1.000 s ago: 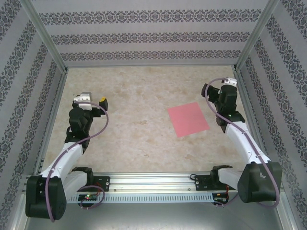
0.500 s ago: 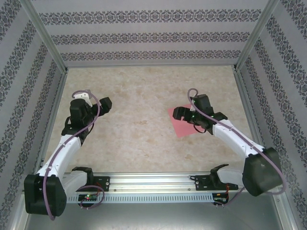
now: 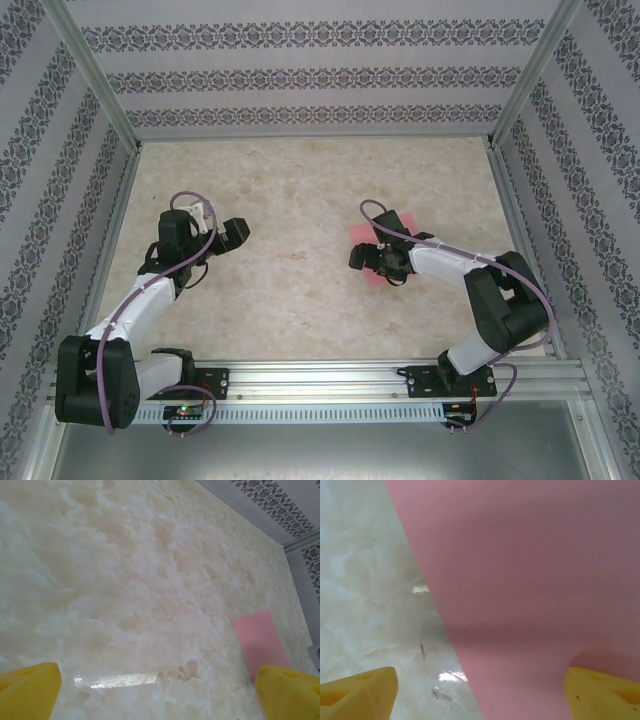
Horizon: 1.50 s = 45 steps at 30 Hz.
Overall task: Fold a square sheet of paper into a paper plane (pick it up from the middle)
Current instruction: Move the square sheet of paper to the center of the table.
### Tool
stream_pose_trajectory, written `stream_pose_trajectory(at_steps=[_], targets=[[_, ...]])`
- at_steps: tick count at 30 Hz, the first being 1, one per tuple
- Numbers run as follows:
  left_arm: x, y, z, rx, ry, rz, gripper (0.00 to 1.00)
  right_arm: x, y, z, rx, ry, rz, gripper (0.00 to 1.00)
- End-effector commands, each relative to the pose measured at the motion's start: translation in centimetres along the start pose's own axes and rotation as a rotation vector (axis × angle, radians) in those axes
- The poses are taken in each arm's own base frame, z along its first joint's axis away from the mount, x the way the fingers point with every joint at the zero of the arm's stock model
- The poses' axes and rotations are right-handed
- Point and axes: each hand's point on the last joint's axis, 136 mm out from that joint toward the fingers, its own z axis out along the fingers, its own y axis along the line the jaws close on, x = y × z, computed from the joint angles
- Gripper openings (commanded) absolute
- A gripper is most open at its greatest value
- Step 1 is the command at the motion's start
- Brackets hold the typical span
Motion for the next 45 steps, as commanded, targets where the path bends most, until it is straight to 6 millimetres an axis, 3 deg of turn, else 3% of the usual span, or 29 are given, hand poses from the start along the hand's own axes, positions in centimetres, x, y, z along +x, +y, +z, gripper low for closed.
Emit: stream_pose_trajectory(at_steps=[1, 4, 11, 14, 17, 19, 22, 26, 28, 31, 38, 45], targets=[[0.8, -0.6, 0.1, 0.021, 0.026, -0.012, 1.00, 0.5, 1.0, 1.6, -0.001, 0.001, 0.055, 0.85], [1.0, -0.7, 0.1, 0.019, 0.039, -0.012, 1.00, 1.6, 1.8, 2.6, 0.016, 0.020, 0.103, 0.84], [1.2, -1.5, 0.4, 0.032, 0.057, -0.011, 1.00, 3.1, 7.3, 3.3, -0.048, -0.008, 0.191, 0.84], [1.7, -2.0, 1.2, 0.043, 0.088, -0.007, 1.00, 2.7, 10.3, 2.7, -0.117, -0.028, 0.183, 0.84], [2.4, -3.2, 1.9, 0.059, 0.134, 0.010, 1.00, 1.2, 12.6, 0.7, -0.171, -0.065, 0.138, 0.84], [3.1, -3.9, 2.4, 0.066, 0.164, 0.023, 1.00, -0.4, 12.1, -1.1, -0.123, -0.108, 0.101, 0.85], [4.4, -4.8, 3.3, 0.067, 0.207, 0.044, 1.00, -2.3, 9.0, -2.7, -0.012, -0.148, 0.093, 0.86], [6.2, -6.5, 4.6, 0.083, 0.252, 0.086, 1.00, -3.1, 4.2, -2.6, 0.068, -0.144, 0.141, 0.86], [6.8, -7.5, 5.2, 0.097, 0.271, 0.102, 1.00, -3.6, 3.3, -1.8, 0.020, -0.120, 0.162, 0.85], [7.3, -8.1, 5.8, 0.099, 0.288, 0.115, 1.00, -5.0, 3.4, -1.3, -0.036, -0.112, 0.150, 0.83], [6.7, -7.6, 5.1, 0.059, 0.250, 0.141, 1.00, -7.5, 6.2, 1.3, -0.049, -0.039, 0.063, 0.82], [6.1, -7.2, 4.0, 0.022, 0.215, 0.185, 1.00, -7.4, 8.7, 4.6, -0.020, 0.034, -0.012, 0.82]])
